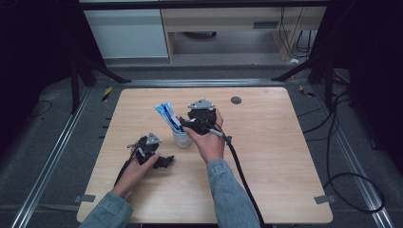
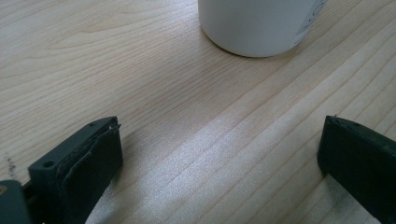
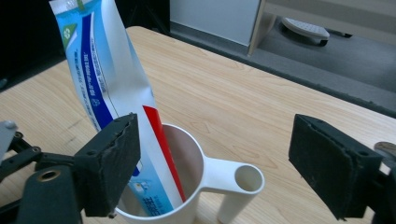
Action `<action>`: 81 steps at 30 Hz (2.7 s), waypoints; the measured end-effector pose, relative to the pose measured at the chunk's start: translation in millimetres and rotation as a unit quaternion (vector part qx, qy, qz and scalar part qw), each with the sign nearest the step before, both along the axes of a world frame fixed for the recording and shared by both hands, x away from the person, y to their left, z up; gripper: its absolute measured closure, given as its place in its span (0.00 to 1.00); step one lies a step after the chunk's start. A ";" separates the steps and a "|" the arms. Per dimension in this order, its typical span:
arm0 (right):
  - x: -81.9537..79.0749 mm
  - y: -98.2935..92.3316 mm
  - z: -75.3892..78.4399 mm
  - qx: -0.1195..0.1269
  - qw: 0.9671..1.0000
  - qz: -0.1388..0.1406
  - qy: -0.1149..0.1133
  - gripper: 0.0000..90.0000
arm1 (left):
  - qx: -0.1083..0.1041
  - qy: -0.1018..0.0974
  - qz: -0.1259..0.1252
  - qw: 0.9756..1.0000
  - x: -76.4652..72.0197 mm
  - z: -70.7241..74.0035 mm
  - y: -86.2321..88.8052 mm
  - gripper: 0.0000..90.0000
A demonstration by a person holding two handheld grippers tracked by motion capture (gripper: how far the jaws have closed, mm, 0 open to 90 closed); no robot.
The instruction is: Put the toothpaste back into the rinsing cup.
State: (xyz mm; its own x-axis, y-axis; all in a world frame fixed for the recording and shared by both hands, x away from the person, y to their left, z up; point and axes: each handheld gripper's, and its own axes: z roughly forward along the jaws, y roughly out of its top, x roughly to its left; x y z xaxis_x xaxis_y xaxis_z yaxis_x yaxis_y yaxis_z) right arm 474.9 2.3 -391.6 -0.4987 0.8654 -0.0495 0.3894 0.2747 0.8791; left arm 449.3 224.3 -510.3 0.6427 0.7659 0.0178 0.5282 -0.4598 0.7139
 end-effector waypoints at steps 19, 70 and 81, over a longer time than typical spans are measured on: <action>-8.4 -18.2 9.2 -0.034 0.999 0.003 0.015 0.08 | 0.000 0.000 0.000 1.000 0.0 0.0 -0.2 0.00; -36.4 -120.5 -12.6 -0.053 0.995 -0.076 0.040 0.09 | 0.004 0.002 -0.002 1.000 0.2 0.4 0.1 0.00; -45.5 -143.9 -17.6 -0.059 0.992 -0.102 0.045 0.09 | 0.004 0.002 -0.002 1.000 0.1 0.4 0.0 0.00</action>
State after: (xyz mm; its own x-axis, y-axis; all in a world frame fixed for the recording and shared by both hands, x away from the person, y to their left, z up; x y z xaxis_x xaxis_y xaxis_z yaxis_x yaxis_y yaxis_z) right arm 429.4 -141.6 -409.2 -0.3202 0.9398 -0.1192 0.5236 0.2804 0.8045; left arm 449.5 224.4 -509.9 0.6463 0.7628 0.0208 0.5291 -0.4677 0.7080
